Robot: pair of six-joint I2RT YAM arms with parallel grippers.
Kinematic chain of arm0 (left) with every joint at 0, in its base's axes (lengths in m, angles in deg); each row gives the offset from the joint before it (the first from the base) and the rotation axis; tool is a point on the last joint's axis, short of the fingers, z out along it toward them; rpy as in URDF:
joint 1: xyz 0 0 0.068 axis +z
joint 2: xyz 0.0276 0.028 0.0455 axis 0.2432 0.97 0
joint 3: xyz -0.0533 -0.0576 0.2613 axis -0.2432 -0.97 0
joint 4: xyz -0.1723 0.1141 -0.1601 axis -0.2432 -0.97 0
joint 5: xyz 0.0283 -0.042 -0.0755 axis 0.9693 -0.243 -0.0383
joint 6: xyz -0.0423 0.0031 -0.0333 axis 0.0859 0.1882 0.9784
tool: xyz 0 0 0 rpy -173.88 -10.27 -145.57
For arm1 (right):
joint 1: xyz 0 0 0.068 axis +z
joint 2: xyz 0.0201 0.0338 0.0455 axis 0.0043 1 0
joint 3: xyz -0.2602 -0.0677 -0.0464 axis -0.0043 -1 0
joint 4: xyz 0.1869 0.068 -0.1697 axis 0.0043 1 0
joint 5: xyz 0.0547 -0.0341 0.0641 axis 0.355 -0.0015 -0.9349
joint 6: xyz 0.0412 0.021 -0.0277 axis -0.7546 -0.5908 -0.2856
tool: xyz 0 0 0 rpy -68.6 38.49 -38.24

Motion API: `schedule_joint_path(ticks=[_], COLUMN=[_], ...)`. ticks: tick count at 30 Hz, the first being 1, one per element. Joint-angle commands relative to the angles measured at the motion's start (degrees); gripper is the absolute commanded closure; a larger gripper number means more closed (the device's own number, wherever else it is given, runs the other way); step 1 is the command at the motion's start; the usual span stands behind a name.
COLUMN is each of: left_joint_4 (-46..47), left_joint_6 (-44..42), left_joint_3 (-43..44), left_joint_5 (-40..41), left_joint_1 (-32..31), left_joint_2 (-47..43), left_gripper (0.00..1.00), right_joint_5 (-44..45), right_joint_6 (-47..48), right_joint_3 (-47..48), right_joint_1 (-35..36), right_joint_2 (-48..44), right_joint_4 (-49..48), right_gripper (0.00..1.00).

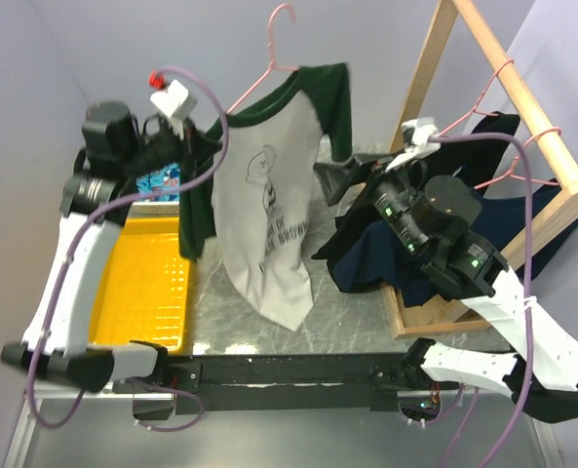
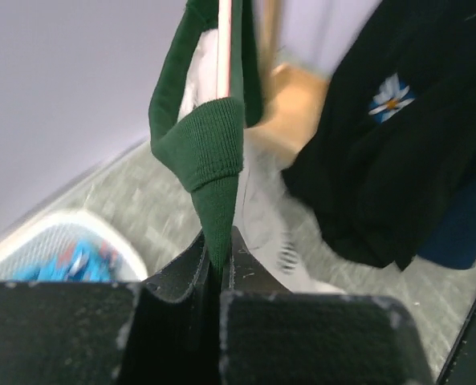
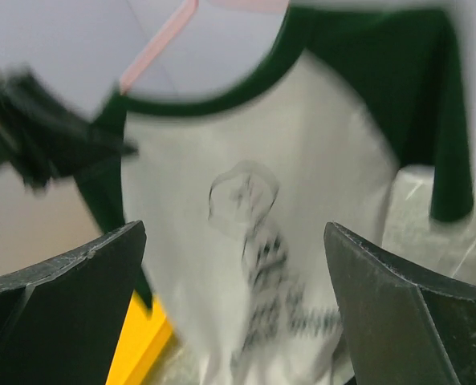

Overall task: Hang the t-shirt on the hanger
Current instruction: Place the hanger at the clothesline.

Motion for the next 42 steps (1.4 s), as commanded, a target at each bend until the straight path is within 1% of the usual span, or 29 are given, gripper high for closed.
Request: schedule_joint_path(ticks=[1,2,3,4,6,8,9,11,13,14,18,19,20,23,27,34,42], left_joint_4=[7.9,7.0,6.3,5.5,5.6,6.2,6.2,7.3,6.9,6.6,9.6,10.4,11.3,13.8,13.8,18.3,23.4], left_joint_6=[0.4,0.1,0.0,0.1,1.1,1.9,2.1,2.6,1.7,1.3,3.1,5.3,5.6,5.7,4.5,4.9,6.3], left_joint_3=[14.8,17.5,20.2,25.0,29.0,33.6,36.4,38.4,41.7,43.1,48.8,49.0,48.9,48.3,50.7,51.7,54.0], left_joint_5=[-17.6,-18.8,-19.6,-21.2,-22.2,-23.9,-23.8,-23.1,-21.3,-19.0,-16.3,-15.7,-15.1,-11.2,-6.4,0.3,3.6], left_joint_1=[0.6,0.6,0.6,0.6,0.6,0.3,-0.2,-2.0,-5.2,-6.3,-9.1,-10.2,-10.9,-14.0,-17.9,-24.0,-27.5], left_joint_2=[8.2,10.2,14.1,15.9,20.7,23.5,25.9,27.9,30.5,31.4,37.0,37.6,38.0,39.5,43.3,47.1,51.9], left_gripper=[0.99,0.99,0.99,0.99,0.99,0.99,0.99,0.99,0.99,0.99,0.99,0.99,0.99,0.99,0.99,0.99,0.99], right_joint_5=[1.4,1.5,1.6,1.7,2.1,2.5,2.6,2.6,2.6,2.2,1.4,1.3,1.3,2.6,6.9,11.4,14.9], right_joint_6=[-4.0,-4.2,-4.7,-4.9,-5.5,-5.4,-5.4,-5.2,-5.4,-5.2,-4.9,-4.8,-4.6,-4.2,-3.6,-3.9,-4.9], right_joint_3=[-4.5,-5.4,-6.4,-8.5,-10.6,-13.0,-14.7,-16.5,-19.1,-19.8,-23.7,-24.2,-24.6,-26.1,-26.4,-28.3,-30.3], right_joint_1=[1.4,1.6,2.5,3.0,4.5,5.6,6.7,7.4,8.9,9.6,12.9,13.7,15.2,18.4,21.9,24.8,26.8], right_joint_2=[-1.4,-1.7,-2.7,-3.1,-4.1,-4.4,-4.7,-5.4,-5.9,-6.2,-7.9,-8.1,-8.3,-8.1,-8.3,-10.2,-12.6], right_joint_4=[0.1,0.5,0.5,0.5,0.8,1.3,1.4,1.3,1.0,0.8,-1.0,-1.2,-1.3,-1.3,-0.4,0.3,1.0], right_gripper=[0.00,0.00,0.00,0.00,0.00,0.00,0.00,0.00,0.00,0.00,0.01,0.01,0.01,0.01,0.02,0.03,0.04])
